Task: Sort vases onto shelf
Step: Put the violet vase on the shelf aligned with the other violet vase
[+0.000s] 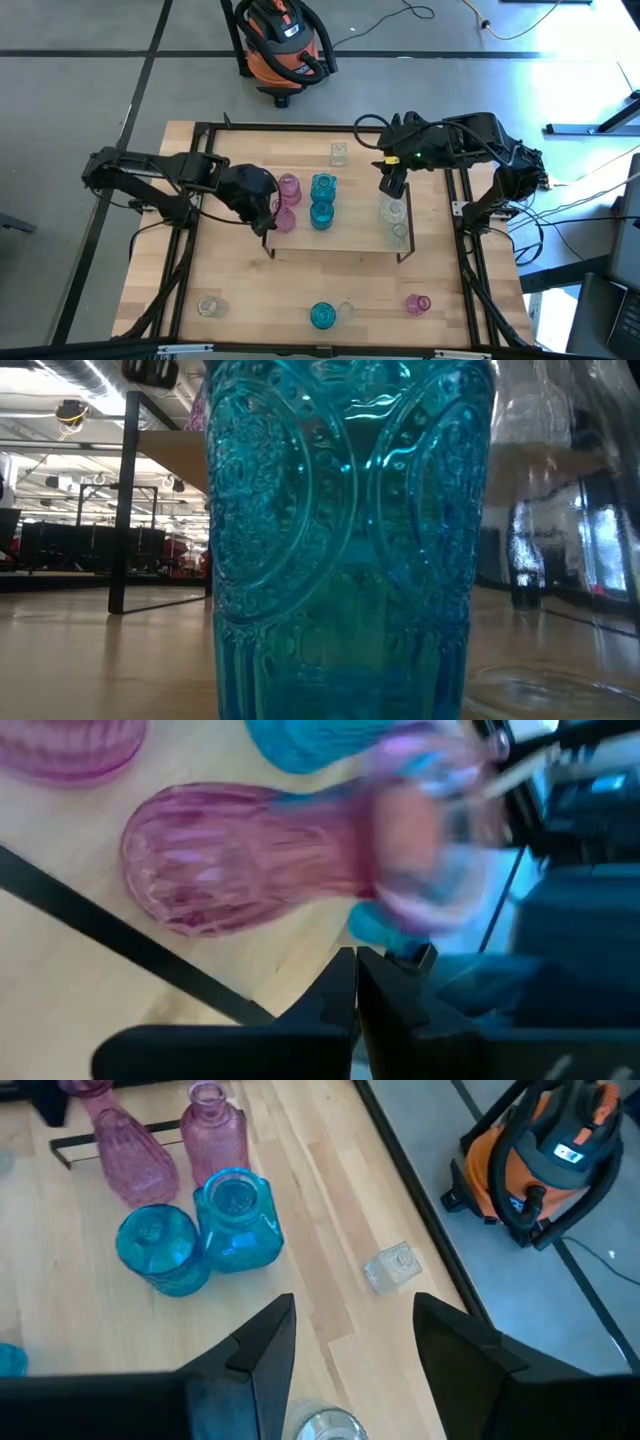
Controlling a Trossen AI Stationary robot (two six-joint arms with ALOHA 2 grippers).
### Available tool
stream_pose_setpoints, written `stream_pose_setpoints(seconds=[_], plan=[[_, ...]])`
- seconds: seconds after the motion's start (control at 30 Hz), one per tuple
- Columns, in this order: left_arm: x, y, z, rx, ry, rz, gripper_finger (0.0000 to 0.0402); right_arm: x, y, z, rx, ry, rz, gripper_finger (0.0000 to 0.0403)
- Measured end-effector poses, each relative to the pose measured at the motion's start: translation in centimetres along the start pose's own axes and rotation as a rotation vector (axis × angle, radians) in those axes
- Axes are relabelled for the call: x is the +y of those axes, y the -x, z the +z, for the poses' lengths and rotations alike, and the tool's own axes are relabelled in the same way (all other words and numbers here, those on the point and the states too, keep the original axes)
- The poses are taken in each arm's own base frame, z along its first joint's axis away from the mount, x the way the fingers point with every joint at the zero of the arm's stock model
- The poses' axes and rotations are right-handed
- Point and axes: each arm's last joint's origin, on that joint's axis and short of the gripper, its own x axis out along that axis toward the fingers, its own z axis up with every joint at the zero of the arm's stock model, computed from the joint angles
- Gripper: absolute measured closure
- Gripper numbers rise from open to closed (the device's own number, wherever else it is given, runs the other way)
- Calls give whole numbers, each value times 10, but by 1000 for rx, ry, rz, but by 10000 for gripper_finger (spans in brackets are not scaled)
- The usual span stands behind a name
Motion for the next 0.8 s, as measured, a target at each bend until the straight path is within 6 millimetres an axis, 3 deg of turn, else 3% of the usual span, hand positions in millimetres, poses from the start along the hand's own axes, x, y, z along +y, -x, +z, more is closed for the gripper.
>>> stream_pose_setpoints(seconds=[0.2,0.8], plan=[[18,-17,-7,-59,93,-6,400,1,0,0,3,20,23,217],[24,-12,8,-173,83,-4,401,1,0,0,4,73,28,217]])
